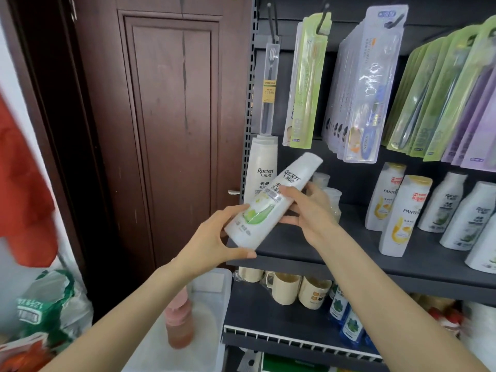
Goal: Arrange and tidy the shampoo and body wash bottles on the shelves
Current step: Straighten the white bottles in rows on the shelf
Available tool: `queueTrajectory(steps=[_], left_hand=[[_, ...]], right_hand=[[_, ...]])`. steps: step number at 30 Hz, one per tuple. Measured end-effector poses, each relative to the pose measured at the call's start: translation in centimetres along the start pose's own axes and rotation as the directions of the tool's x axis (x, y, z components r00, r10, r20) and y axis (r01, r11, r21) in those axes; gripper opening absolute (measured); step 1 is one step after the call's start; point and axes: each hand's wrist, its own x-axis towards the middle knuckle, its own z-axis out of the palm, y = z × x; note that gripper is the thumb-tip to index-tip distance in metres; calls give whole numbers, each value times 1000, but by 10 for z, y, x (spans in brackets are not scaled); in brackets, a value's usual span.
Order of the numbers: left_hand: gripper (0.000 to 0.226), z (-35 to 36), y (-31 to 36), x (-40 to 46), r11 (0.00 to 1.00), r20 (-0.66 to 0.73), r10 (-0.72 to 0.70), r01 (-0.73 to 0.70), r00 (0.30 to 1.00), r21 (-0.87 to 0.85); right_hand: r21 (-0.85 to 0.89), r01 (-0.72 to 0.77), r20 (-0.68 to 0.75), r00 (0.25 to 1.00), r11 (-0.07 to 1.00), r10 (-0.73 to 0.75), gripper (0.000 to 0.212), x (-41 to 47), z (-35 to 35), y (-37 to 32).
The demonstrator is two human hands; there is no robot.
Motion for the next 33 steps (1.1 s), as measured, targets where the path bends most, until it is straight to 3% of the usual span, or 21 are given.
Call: queueTrajectory(steps=[3, 6, 11, 15, 23, 33], left_hand=[[70, 4, 5, 11, 996, -4, -77, 77, 997, -44], [78, 8, 7, 29, 994, -42, -114, 114, 993, -1], [70, 11, 12, 56, 997, -11, -71, 70, 997, -28], [61, 15, 11, 64, 997, -93, -79, 76, 993, -33], [56, 34, -3, 78, 990, -230, -136, 126, 964, -58], [53, 28, -9, 72, 985, -176, -172, 169, 969, -29]], right_hand=[[-76, 60, 33, 998, 995, -58, 40, 1, 1, -1], [-87, 113, 93, 990, 990, -105, 42, 3, 0, -2], [-206, 232, 231, 956, 951, -183, 50, 12, -2, -4], [-275, 291, 273, 937, 916, -216, 50, 23, -4, -5], [-264, 264, 277, 942, 928, -189, 44, 42, -5, 12], [-316, 250, 310, 939, 915, -150, 41, 49, -4, 19]])
